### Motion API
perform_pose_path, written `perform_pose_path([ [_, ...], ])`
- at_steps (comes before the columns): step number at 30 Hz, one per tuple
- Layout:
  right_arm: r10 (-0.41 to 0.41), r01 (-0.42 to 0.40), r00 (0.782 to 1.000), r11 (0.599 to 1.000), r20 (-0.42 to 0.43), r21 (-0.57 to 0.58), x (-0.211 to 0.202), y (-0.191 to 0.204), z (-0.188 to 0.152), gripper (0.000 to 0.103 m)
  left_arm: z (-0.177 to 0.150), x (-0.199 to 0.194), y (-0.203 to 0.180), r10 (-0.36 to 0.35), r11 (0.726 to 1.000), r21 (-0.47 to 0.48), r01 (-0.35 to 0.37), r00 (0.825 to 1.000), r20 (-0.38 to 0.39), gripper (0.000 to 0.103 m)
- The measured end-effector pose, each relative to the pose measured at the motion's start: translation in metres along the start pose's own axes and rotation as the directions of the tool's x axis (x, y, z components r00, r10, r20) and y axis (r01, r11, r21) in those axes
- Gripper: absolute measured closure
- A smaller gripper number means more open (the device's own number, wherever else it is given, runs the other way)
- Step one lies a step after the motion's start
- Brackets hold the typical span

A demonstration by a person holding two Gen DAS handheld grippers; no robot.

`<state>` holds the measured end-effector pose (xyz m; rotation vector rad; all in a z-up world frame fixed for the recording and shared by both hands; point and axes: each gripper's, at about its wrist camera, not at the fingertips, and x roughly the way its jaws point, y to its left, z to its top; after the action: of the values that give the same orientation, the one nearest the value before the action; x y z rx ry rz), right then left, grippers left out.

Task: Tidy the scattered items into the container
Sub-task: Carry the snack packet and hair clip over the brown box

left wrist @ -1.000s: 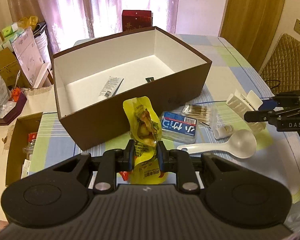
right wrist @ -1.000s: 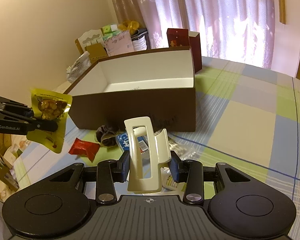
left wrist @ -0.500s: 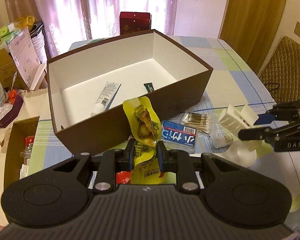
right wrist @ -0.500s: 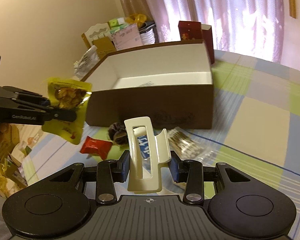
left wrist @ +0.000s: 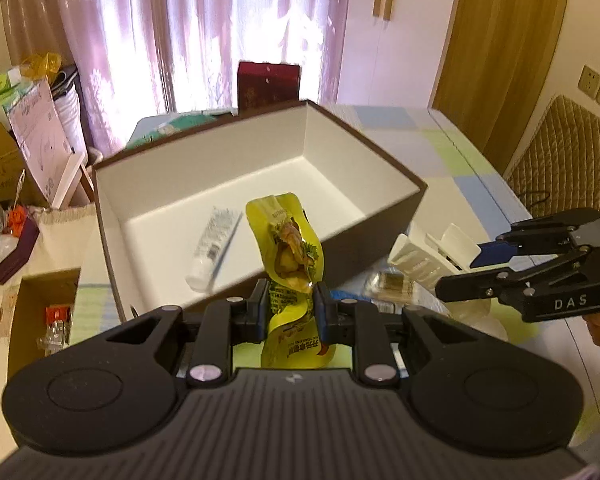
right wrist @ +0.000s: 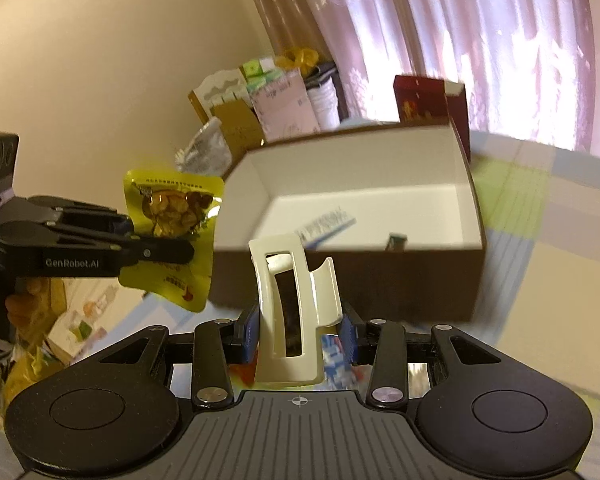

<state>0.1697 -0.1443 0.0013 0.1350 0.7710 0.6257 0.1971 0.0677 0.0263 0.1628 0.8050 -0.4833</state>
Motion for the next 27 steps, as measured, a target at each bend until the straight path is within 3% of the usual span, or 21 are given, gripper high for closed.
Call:
perform_pose_path([
  [7, -0.02, 0.022, 0.996, 1.0, 0.085, -0.019, 0.016, 0.001, 0.049, 0.06, 0.035, -0.001, 0.026, 0.014, 1.0, 0.024, -0.016, 0.997, 0.08, 0.084],
  [13, -0.105, 0.108, 0.993, 0.993, 0.059, -0.04, 0.056, -0.015, 0.082, 0.06, 0.062, 0.023, 0.045, 0.001, 0.999, 0.042, -0.005, 0.995, 0.097, 0.084],
  [20, -0.236, 0.224, 0.965, 0.968, -0.113, -0.112, 0.112, -0.048, 0.099, 0.06, 0.073, 0.081, 0.063, -0.046, 0.998, 0.029, 0.047, 0.999, -0.015, 0.084],
  [27, -0.333, 0.267, 0.895, 0.933, -0.298, -0.241, 0.165, -0.073, 0.1, 0.06, 0.074, 0.146, 0.069, -0.109, 0.993, 0.028, 0.117, 0.975, -0.191, 0.084],
])
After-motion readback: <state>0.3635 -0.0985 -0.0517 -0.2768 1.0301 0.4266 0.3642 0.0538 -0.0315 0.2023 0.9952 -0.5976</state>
